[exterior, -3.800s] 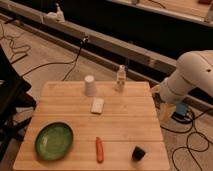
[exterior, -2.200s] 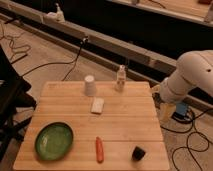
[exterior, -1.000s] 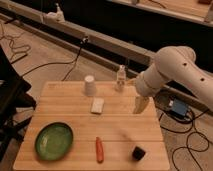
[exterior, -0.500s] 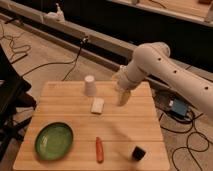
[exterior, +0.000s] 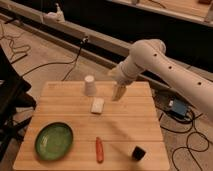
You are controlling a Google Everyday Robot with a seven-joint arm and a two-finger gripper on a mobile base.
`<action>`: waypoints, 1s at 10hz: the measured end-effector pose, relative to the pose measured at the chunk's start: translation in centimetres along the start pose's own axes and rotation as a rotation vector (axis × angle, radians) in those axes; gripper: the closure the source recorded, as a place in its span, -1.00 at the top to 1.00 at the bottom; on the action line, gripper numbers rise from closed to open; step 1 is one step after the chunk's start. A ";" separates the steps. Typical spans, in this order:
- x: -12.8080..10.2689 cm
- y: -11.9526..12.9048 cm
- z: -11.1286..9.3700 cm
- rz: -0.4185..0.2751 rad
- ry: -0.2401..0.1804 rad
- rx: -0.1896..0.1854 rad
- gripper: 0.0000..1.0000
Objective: Place the ceramic cup over the eraser
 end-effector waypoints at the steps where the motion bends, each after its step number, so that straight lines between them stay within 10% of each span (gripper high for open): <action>1: 0.8 -0.1 0.1 0.003 0.019 -0.005 0.60; 5: 4.0 -3.8 5.2 0.051 0.079 -0.032 0.60; 10: 3.0 -10.1 10.1 0.128 -0.056 0.024 0.60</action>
